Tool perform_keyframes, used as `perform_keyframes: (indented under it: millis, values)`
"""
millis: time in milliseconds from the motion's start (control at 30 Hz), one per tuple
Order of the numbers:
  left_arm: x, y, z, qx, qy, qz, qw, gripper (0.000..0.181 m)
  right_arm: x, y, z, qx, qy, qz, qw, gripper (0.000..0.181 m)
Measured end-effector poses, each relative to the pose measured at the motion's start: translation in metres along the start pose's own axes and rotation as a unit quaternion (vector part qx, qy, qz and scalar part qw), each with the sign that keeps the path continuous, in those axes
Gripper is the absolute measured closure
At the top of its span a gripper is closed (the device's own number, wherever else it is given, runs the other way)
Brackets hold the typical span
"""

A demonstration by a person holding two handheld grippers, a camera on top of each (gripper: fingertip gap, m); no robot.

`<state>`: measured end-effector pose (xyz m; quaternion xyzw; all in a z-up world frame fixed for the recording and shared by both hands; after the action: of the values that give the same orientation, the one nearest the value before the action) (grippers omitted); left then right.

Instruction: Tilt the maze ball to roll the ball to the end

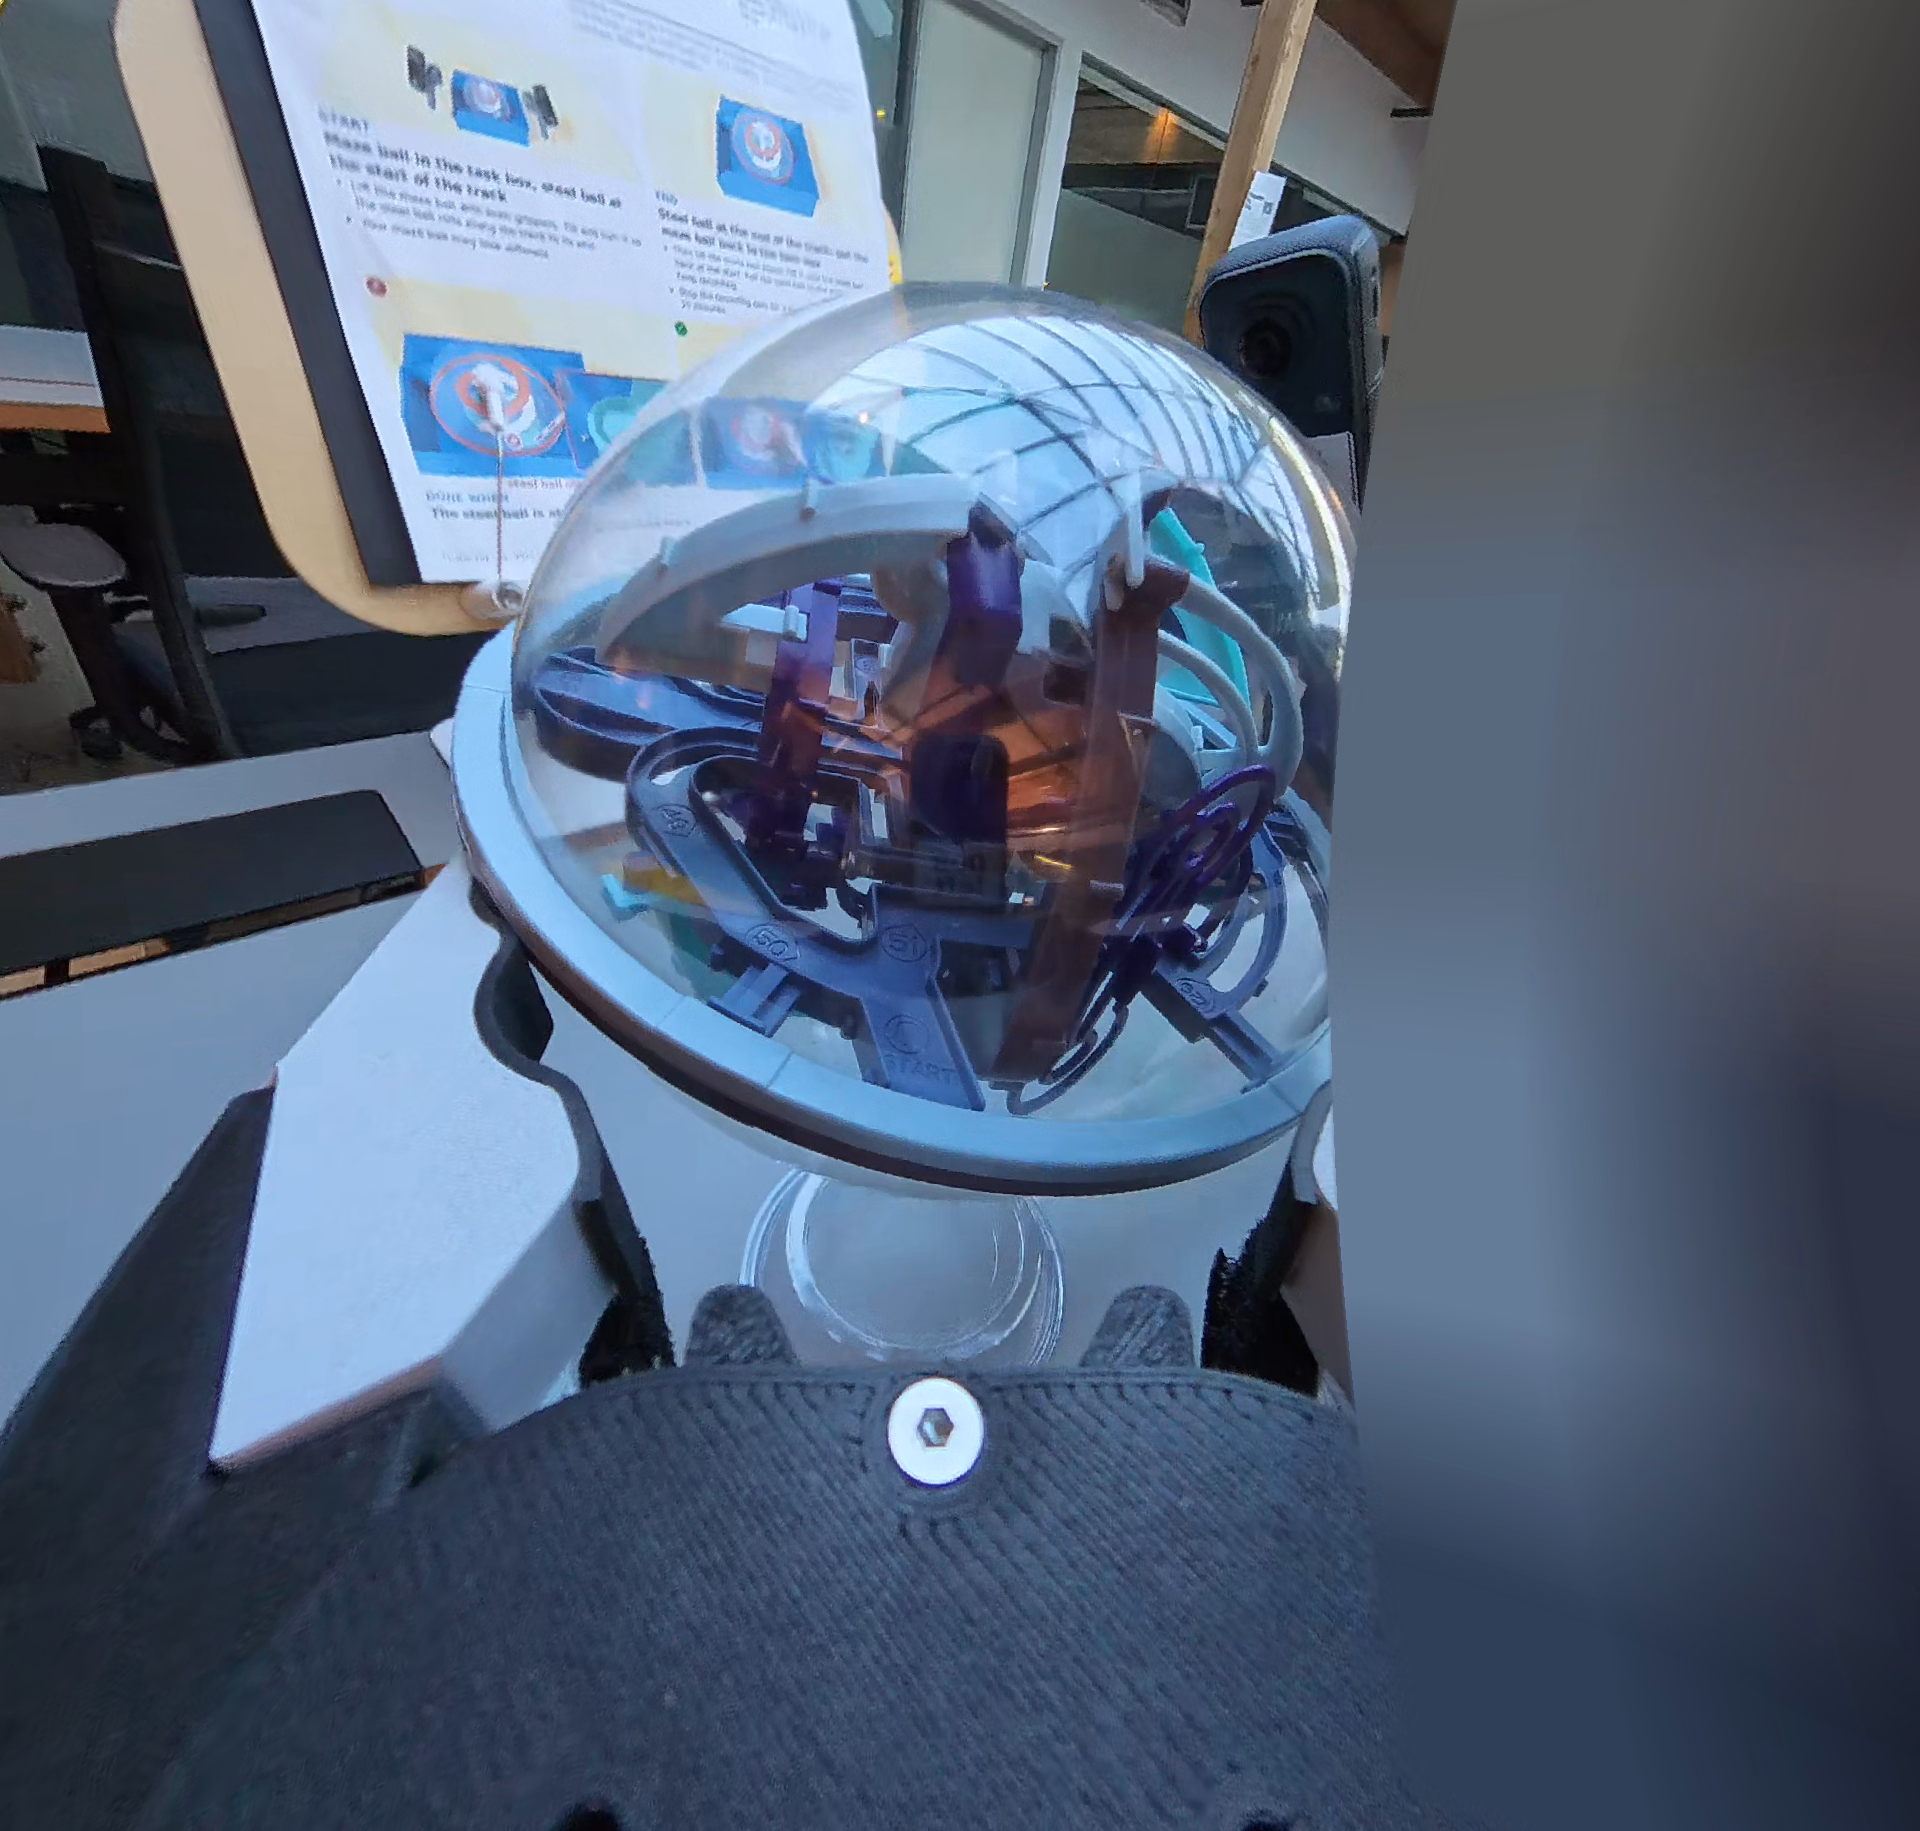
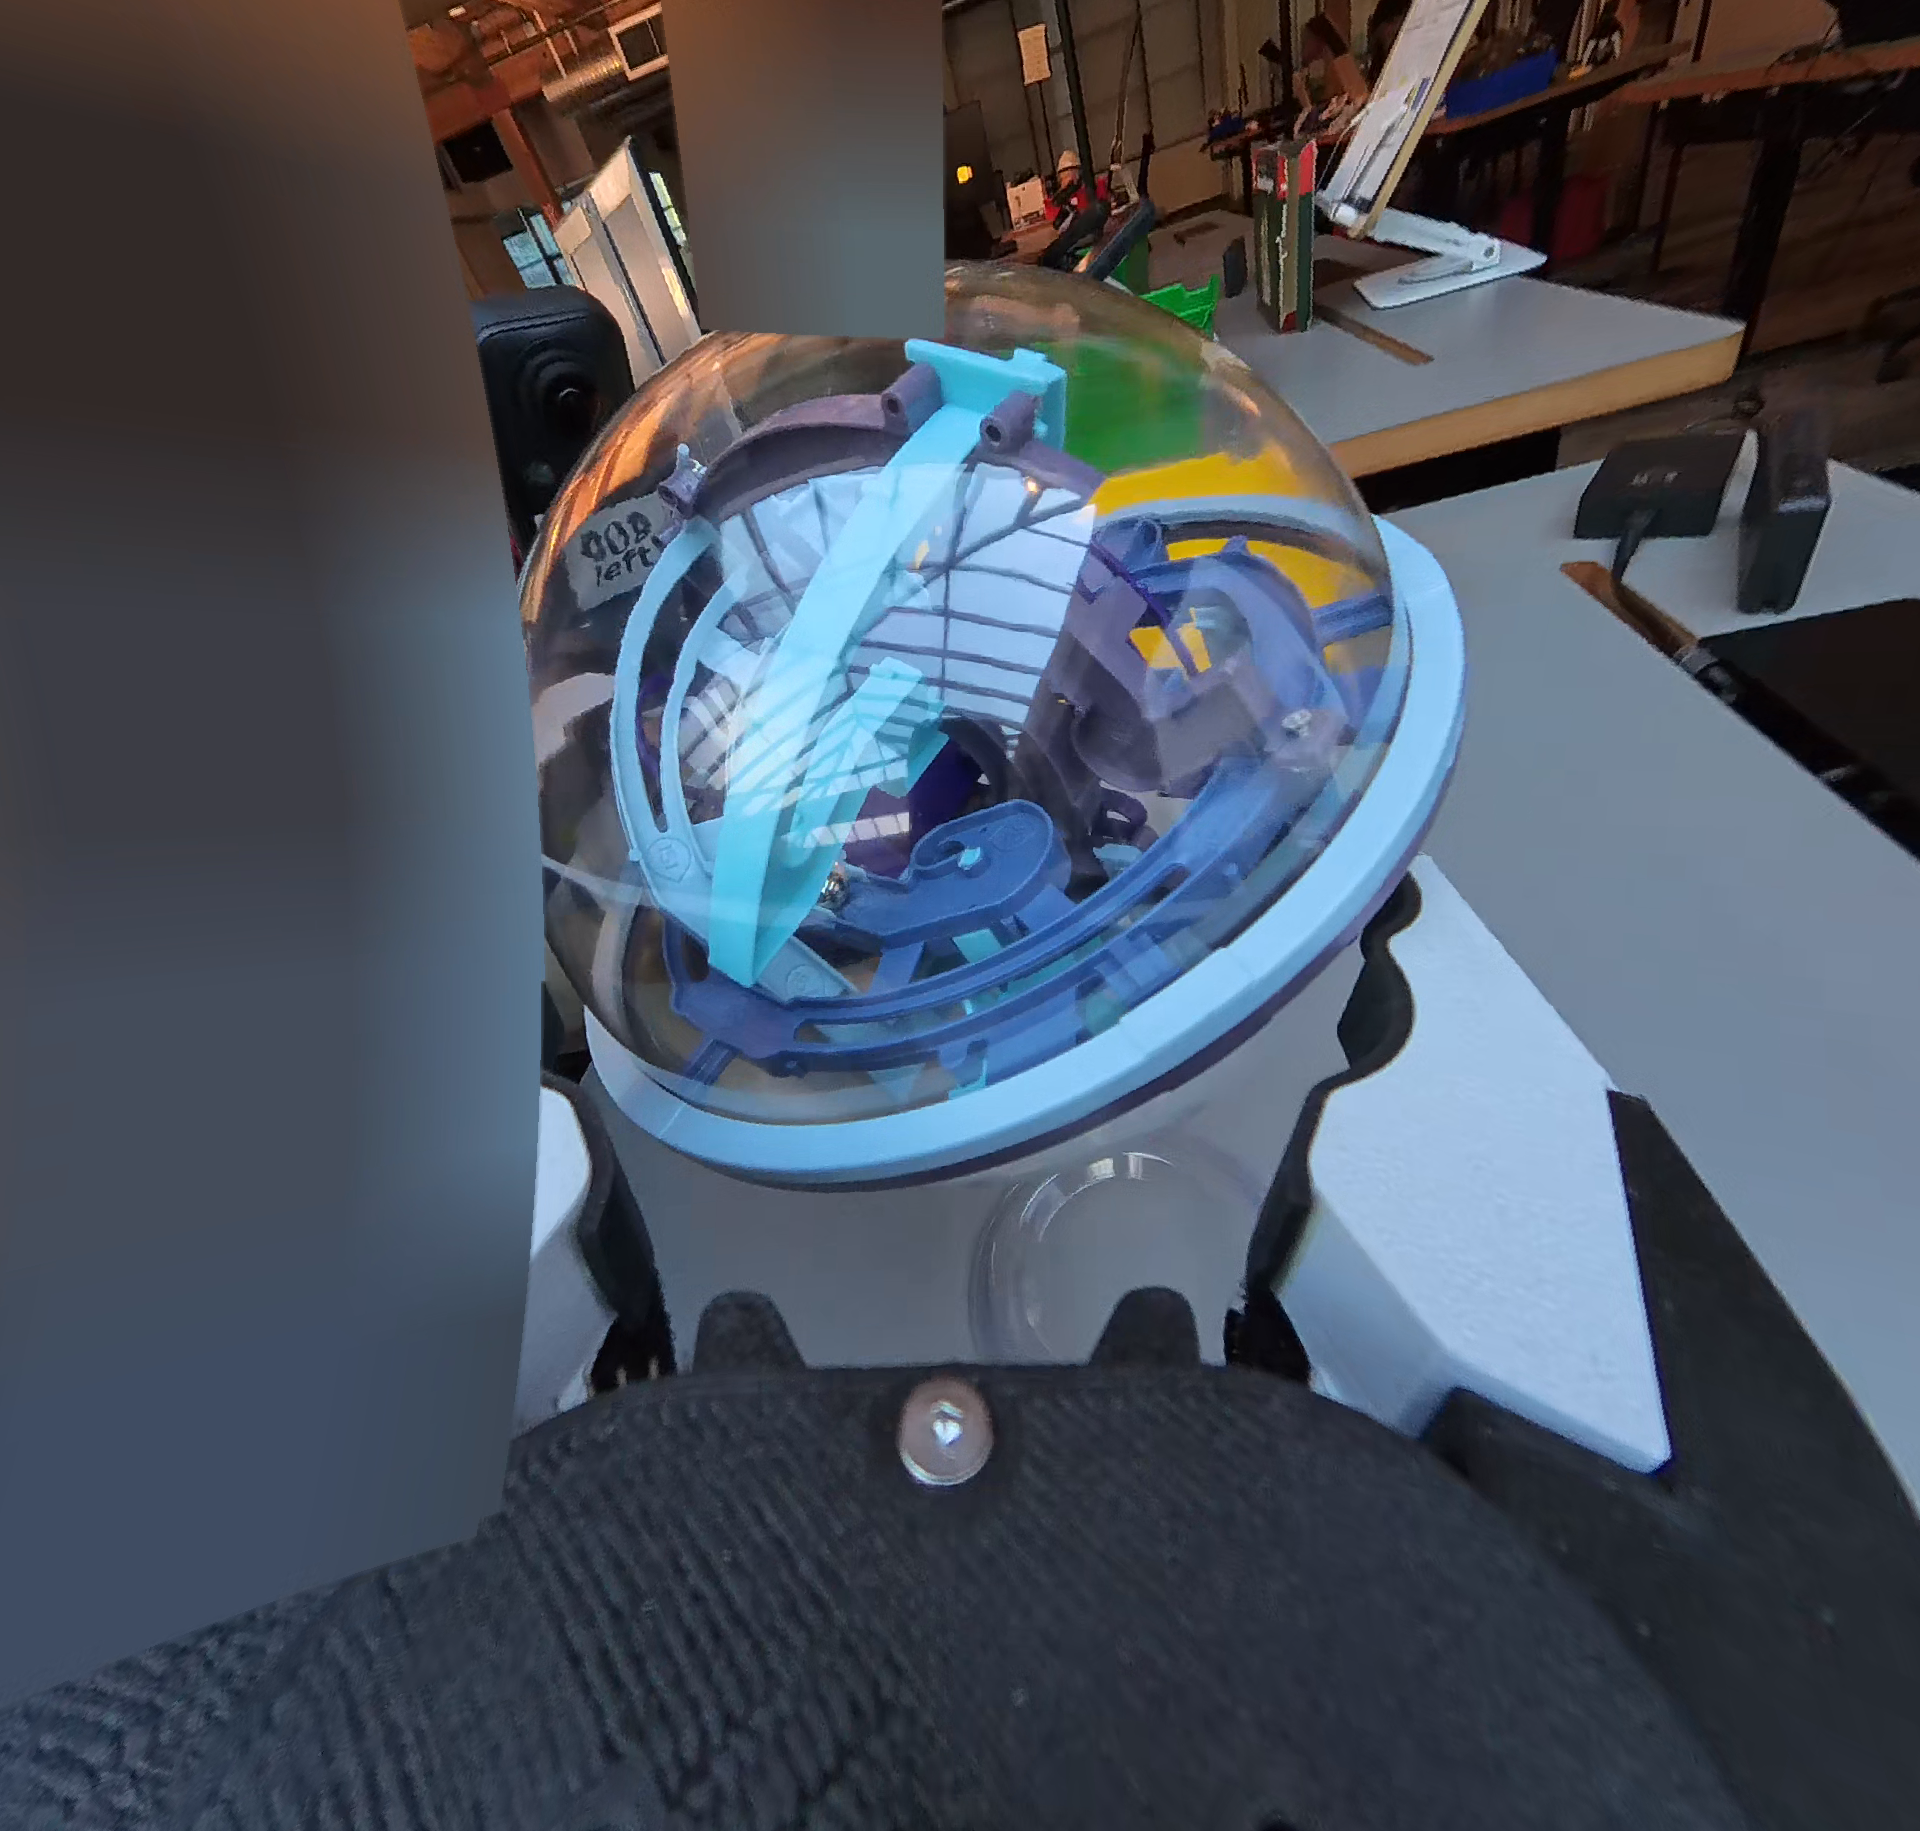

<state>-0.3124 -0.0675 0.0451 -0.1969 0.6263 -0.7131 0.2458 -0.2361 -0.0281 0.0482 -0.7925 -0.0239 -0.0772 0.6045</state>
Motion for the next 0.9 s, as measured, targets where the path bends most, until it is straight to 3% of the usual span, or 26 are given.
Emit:
perform_keyframes:
  millis: [600,900]
  values:
    - [-0.003,-0.042,0.028,-0.011,0.041,0.057,0.997,0.024,0.026,-0.049,-0.036,0.067,0.051,-0.002,0.996,0.028]
    - [-0.007,-0.09,0.025,0.011,0.073,0.07,0.995,0.024,0.031,-0.097,-0.044,0.048,0.085,-0.017,0.995,0.029]
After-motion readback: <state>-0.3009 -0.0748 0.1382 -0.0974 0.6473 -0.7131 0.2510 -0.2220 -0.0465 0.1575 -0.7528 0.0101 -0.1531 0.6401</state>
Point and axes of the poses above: each gripper's, where its closed fingertips meet, x back along the fingers, y out of its underside, z = x × y across the jaws, the point moved 4 cm from there along x, back along the fingers, and after that the axes turned 10 degrees about y, right-handed, at the moved point
